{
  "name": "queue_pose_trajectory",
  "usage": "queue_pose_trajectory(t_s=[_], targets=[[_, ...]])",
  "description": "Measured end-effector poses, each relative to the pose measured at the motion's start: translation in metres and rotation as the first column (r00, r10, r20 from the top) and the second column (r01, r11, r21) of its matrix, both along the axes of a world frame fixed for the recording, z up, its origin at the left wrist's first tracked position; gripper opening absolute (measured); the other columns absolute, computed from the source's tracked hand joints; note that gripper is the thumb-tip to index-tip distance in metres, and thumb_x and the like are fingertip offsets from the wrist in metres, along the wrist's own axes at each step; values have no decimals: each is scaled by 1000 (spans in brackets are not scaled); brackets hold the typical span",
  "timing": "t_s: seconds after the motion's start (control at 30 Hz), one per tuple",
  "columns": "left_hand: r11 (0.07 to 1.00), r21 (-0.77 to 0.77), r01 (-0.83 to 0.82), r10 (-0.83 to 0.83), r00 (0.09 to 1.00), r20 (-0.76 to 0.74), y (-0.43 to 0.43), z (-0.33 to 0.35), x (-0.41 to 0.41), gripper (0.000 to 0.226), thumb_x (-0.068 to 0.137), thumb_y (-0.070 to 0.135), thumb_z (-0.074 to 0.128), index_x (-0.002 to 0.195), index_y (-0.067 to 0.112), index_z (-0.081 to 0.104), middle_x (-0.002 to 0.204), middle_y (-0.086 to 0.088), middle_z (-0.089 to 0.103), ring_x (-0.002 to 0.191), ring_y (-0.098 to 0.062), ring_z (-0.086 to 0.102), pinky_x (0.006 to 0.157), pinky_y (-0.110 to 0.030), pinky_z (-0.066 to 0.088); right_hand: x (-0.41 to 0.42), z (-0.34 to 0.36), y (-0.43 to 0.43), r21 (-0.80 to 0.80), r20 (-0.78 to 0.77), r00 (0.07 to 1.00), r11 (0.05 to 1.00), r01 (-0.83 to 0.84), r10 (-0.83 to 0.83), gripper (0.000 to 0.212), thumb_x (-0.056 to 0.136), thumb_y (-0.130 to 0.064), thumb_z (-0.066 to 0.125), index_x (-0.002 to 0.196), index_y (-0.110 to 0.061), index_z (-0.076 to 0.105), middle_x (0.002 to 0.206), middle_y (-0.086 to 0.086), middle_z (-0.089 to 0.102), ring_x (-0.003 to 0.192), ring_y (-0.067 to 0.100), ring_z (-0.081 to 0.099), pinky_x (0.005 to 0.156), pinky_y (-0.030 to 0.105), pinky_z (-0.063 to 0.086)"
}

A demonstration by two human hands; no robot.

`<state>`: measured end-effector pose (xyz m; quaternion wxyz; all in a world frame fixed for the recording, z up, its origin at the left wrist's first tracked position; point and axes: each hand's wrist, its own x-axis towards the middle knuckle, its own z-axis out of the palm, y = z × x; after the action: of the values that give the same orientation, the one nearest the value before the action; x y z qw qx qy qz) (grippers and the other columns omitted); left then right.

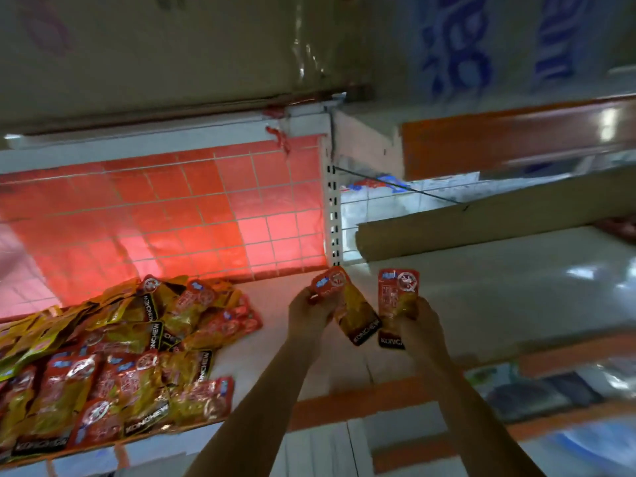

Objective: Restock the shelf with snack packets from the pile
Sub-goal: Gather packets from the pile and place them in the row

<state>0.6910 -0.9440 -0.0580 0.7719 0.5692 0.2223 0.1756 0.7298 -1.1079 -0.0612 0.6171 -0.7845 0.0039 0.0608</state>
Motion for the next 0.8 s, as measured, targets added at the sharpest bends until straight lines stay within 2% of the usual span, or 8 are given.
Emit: queue_pose_trajectory(t_s=[0.1,0.2,0.27,0.37,0.47,0.6,0.7,0.8], targets=[[994,-66,85,-86,996,-18,-60,-3,23,19,79,6,74,98,8,70,94,-16,72,83,-29,68,79,-43,57,16,0,-56,-59,-7,1000,998,10,-11,20,85,-6,58,103,-14,53,93,8,63,75,19,62,58,26,47],[981,-99,165,-171,984,-49,-120,-5,46,23,81,19,75,103,15,69,99,-13,73,90,-35,71,83,-57,54,28,1,-111,-44,7,1000,999,17,-16,11,86,-16,60,97,-14,59,88,7,67,78,24,66,70,37,56],[974,-112,197,-204,977,-54,-163,-6,61,18,84,21,73,101,19,69,96,-12,74,88,-34,71,80,-56,55,34,2,-149,24,50,998,999,25,-26,1,87,-15,62,86,-15,62,77,5,68,71,22,65,67,35,55],[962,-140,236,-246,968,-56,-216,-4,80,14,87,19,70,101,19,67,93,-12,74,83,-33,72,73,-51,58,42,4,-197,50,95,994,998,47,-52,15,90,-13,59,76,-8,60,73,18,64,63,23,58,60,33,45],[944,-148,294,-306,949,-71,-268,1,98,24,85,13,70,109,12,66,100,-18,71,91,-38,69,84,-56,54,53,2,-247,39,113,991,997,73,-77,22,94,-19,57,80,-2,58,74,24,62,64,24,56,59,31,43],[907,-137,397,-409,910,-71,-325,3,119,30,86,2,60,116,5,63,106,-24,69,97,-43,66,88,-54,53,69,-3,-302,-92,189,960,970,226,-206,12,91,-25,61,88,-15,57,70,-6,57,62,6,52,52,20,37],[888,-139,439,-451,890,-65,-361,4,139,28,85,4,63,113,9,65,103,-20,71,96,-40,67,88,-52,53,84,-7,-338,-124,209,942,948,291,-262,10,90,-27,61,88,-19,55,70,-11,57,63,-1,52,50,17,35],[872,-96,480,-487,869,-86,-393,3,163,24,86,13,67,110,15,68,100,-14,73,94,-35,69,90,-51,53,102,-8,-369,-128,206,921,924,361,-332,10,89,-27,62,87,-21,54,72,-9,57,65,5,53,53,22,36]])
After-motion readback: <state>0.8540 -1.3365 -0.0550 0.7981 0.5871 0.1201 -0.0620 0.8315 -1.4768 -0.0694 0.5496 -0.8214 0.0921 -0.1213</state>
